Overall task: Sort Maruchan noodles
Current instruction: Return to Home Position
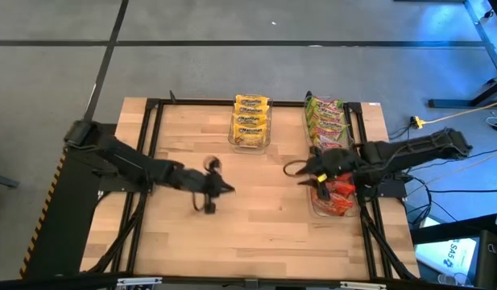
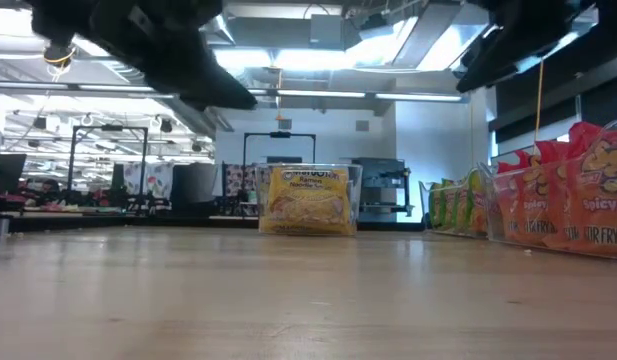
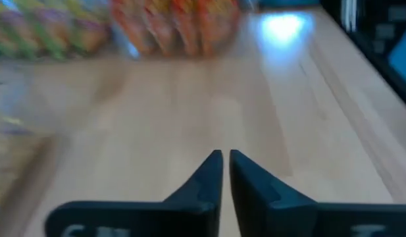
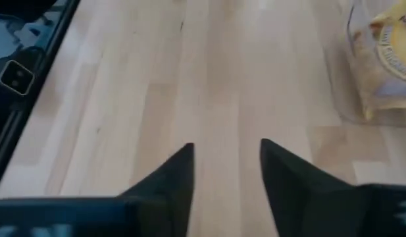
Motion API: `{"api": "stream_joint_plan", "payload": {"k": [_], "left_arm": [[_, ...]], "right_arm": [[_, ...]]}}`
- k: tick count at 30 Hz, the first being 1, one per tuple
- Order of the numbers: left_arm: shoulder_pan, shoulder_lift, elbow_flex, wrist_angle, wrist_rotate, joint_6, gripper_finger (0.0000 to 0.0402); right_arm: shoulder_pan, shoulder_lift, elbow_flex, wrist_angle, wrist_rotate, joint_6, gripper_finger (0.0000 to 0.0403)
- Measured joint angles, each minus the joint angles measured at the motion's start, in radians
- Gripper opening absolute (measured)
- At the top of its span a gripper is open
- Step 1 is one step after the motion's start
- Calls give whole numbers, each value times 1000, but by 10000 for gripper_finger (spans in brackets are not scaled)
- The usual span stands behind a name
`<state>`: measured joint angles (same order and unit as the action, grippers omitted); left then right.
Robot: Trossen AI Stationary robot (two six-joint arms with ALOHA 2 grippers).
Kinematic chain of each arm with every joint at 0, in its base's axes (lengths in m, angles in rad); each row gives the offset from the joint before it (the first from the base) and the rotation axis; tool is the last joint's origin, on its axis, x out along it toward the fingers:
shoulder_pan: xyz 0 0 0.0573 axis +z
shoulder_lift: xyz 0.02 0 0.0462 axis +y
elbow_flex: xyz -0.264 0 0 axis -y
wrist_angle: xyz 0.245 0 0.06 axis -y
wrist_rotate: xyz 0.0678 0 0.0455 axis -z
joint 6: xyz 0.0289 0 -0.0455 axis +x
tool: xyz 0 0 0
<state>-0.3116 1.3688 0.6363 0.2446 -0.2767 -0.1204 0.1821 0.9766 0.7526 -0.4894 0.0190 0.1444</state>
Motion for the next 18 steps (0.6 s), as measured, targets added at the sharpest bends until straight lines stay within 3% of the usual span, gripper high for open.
{"api": "stream_joint_plan", "payload": {"k": [3,10,18], "left_arm": [[60,-127,-133,123,9,-9,4],[128,-415,-360,222,3,-35,13],[177,-666,-504,220,2,-35,14]], "right_arm": [[-89,1,-4,35,-76,-55,104],[-179,-4,-4,85,-179,-123,11],[-190,-43,-6,96,-188,-131,15]]}}
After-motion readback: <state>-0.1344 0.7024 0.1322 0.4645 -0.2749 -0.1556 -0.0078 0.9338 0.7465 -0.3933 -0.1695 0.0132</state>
